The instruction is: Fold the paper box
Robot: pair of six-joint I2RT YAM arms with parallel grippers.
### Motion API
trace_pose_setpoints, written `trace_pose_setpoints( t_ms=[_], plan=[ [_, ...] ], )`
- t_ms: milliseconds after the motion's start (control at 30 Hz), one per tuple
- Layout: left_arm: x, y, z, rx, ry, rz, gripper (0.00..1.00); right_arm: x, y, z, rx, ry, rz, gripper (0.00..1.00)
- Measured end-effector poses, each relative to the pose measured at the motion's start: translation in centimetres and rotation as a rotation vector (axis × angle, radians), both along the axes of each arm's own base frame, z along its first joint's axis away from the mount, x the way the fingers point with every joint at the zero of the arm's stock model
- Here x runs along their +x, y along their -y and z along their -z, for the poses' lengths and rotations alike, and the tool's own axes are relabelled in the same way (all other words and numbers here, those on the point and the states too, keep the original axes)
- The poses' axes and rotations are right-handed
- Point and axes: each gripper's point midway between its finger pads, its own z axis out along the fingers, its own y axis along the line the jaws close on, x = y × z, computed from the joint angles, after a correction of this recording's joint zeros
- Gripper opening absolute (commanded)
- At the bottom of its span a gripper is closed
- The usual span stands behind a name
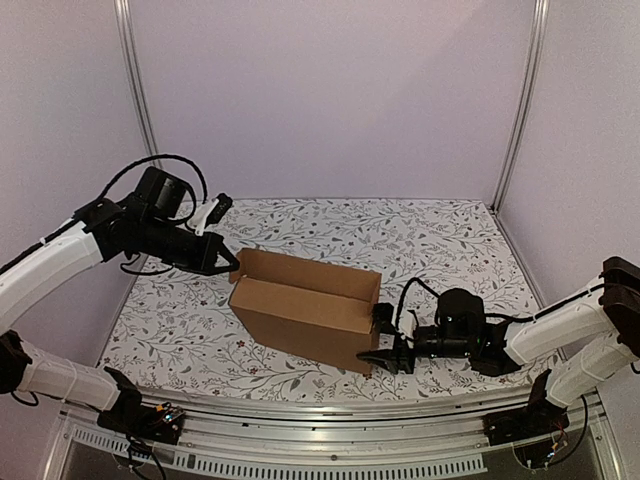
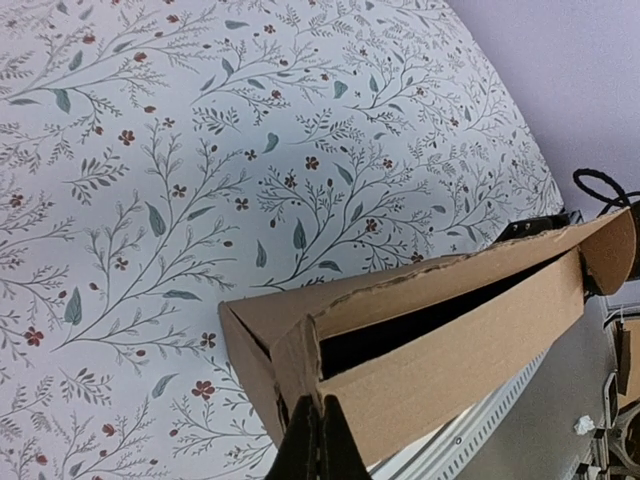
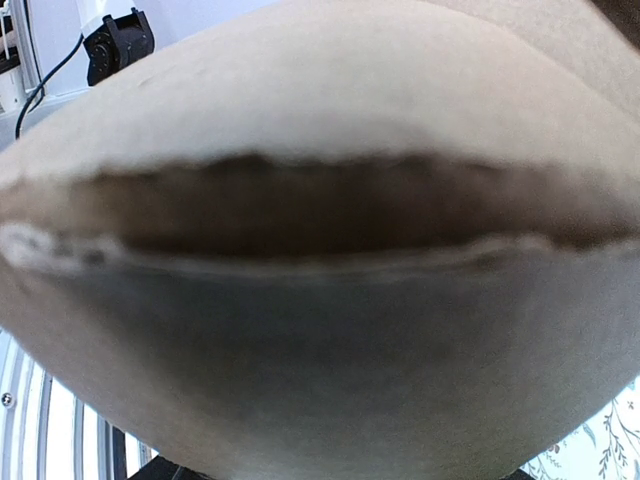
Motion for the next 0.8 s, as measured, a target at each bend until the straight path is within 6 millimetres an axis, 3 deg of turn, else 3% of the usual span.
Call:
trace_pose_setpoints(
  t_ms=[800],
  plan=[
    [-1.4, -0.6, 0.7, -0.025, 0.112, -0.099, 0.0, 0.1, 0.0, 0.1, -0.005, 0.005, 0.021, 0.3]
  ],
)
